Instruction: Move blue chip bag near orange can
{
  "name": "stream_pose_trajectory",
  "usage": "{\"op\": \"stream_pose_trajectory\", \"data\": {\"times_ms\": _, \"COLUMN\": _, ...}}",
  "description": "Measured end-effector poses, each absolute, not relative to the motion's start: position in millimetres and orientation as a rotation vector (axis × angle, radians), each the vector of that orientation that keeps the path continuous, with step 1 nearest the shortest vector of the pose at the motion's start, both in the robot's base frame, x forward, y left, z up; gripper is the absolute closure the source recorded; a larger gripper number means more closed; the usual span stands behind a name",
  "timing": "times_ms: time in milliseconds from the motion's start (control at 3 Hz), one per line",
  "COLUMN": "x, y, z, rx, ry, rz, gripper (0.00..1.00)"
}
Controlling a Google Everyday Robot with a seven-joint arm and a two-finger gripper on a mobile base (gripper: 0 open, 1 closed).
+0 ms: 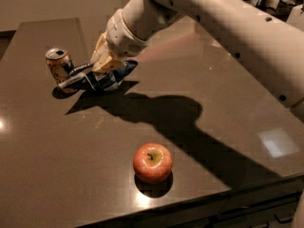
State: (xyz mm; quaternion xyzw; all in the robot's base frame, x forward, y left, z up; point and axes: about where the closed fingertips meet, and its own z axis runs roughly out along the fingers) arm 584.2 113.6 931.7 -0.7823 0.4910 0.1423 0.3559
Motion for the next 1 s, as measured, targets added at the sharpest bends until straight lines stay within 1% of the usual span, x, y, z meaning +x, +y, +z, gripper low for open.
{"op": "stream_pose_trajectory", "data": {"times_ms": 333, "x": 581.2, "y": 118.1, "z": 923.6, "rx": -2.02, "ry": 1.261, "rz": 0.38, "gripper": 0.27}}
{"op": "stream_pose_trajectory", "data": {"times_ms": 667, "x": 580.0, "y": 120.5, "z": 922.4, "rx": -2.023, "ry": 1.258, "rz": 0.384, "gripper": 0.0}}
{"op": "stream_pose_trajectory", "data": {"times_ms": 1000, "x": 579.8, "y": 120.8, "z": 922.2, "rx": -2.024, "ry": 1.257, "rz": 0.384, "gripper": 0.0}}
